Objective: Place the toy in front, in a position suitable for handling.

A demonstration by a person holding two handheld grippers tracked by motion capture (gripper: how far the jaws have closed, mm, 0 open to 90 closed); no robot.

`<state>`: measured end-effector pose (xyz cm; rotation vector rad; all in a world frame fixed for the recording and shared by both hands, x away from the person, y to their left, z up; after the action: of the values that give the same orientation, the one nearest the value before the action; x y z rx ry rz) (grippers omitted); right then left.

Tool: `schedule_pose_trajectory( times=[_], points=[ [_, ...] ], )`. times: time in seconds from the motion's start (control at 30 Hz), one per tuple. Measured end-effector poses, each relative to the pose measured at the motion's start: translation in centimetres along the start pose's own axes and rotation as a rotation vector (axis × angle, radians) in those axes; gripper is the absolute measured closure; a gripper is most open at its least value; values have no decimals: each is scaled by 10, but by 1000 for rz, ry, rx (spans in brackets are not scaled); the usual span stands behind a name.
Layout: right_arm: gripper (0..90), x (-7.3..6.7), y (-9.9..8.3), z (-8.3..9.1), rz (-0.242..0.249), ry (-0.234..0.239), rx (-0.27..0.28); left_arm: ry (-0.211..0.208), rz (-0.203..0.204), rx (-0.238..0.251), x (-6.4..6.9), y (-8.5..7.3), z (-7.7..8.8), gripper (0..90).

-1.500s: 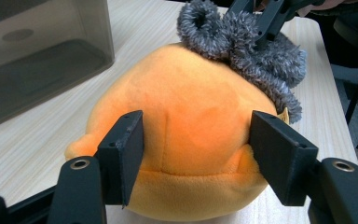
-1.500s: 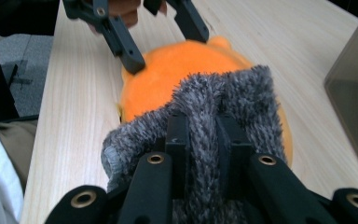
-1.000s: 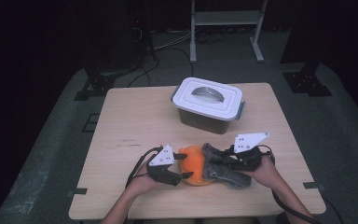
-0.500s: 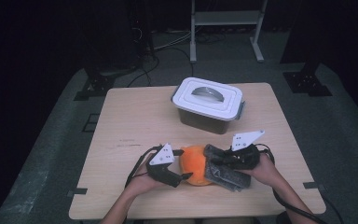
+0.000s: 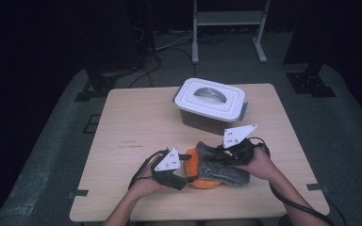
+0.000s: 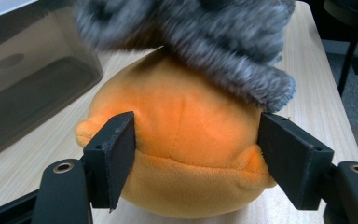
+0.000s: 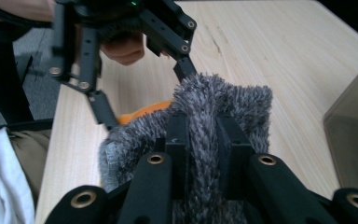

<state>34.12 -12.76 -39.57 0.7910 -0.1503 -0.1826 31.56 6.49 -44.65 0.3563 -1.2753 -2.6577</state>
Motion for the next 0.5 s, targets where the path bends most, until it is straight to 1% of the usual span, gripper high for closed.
schedule_pose_trajectory(
  times=[0.07,0.13,0.2,0.23,0.27,0.3,0.37,0.43,0.5],
  points=[
    [762,2,-1,-5,-8,12,-9,1,3,-3,-1,-1,1,275],
    [762,3,-4,-7,-23,17,-9,-2,23,3,-3,-1,2,240],
    [762,3,-9,-6,-37,26,-2,-21,78,6,-6,-1,2,186],
    [762,2,-11,-5,-45,32,0,-42,115,6,-8,-1,1,156],
    [761,1,-14,-4,-53,37,4,-49,137,17,-8,0,0,136],
    [761,0,-17,-3,-60,44,5,-46,133,22,-8,1,0,141],
    [761,-2,-22,-1,-68,56,9,-37,115,15,-7,2,-1,200],
    [761,-4,-22,1,-67,59,7,-26,101,10,-6,3,-2,240],
    [761,-4,-17,3,-51,51,4,-9,67,1,-4,3,-2,263]
  ],
)
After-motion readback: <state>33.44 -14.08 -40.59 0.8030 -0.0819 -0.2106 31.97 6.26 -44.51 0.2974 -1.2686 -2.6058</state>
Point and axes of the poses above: each handheld gripper's, and its own axes: z roughly backward along the jaws, y roughly out of its top, x roughly to its right, the point moved 4 cm from there along -z, roughly forward along the jaws, and after that the axes turned 8 degrees about -x, right-handed, at the moved point
